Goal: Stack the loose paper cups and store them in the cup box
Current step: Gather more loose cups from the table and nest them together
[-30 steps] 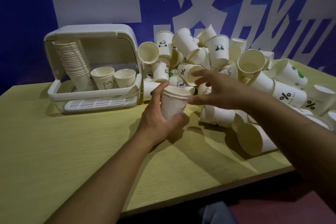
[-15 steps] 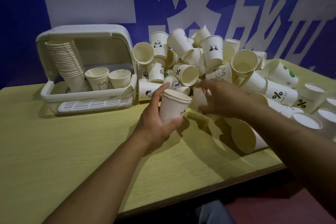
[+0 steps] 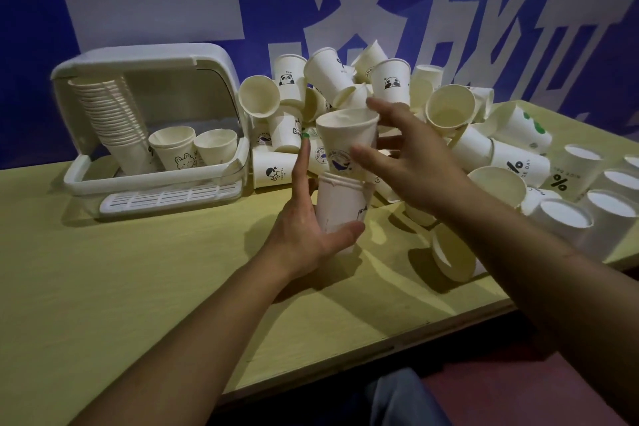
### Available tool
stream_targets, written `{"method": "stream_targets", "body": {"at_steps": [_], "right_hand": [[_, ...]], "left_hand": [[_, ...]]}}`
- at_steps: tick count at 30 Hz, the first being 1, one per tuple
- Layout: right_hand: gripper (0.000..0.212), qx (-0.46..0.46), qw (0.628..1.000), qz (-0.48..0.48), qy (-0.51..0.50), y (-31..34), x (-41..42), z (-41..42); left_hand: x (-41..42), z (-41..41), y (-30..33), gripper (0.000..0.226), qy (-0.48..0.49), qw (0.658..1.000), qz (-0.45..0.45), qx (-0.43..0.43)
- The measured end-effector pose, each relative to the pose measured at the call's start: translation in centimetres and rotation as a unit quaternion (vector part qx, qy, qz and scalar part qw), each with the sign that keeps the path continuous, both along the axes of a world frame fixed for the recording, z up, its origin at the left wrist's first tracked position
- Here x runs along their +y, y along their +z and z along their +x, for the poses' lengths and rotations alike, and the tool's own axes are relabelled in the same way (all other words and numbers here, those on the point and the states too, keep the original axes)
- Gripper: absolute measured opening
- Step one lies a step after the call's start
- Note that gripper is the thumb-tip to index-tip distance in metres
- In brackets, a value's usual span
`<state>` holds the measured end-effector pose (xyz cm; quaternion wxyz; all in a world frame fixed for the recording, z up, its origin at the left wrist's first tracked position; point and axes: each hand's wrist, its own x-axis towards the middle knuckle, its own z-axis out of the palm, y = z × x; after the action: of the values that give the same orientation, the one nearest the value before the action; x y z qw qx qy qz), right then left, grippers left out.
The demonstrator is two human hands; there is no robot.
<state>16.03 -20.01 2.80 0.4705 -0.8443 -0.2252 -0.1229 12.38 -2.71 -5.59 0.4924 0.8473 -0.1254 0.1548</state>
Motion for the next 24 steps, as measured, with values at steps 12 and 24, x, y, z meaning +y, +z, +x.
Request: {"method": "stream_targets", "body": {"at_steps": [12, 24], "right_hand": [[0.05, 0.019, 0.983, -0.182, 0.034, -0.6, -7.0, -2.2], [0.075, -0.066, 0.876, -0.477, 0.013, -4.2, -13.9, -4.4]], "left_hand": [[-5.0, 0.2, 0.4, 0.103, -0.066, 0.997, -0.038, -0.023], [-5.8, -0.9, -0.9, 0.102, -0.118, 0.993, 0.019, 0.018]]}}
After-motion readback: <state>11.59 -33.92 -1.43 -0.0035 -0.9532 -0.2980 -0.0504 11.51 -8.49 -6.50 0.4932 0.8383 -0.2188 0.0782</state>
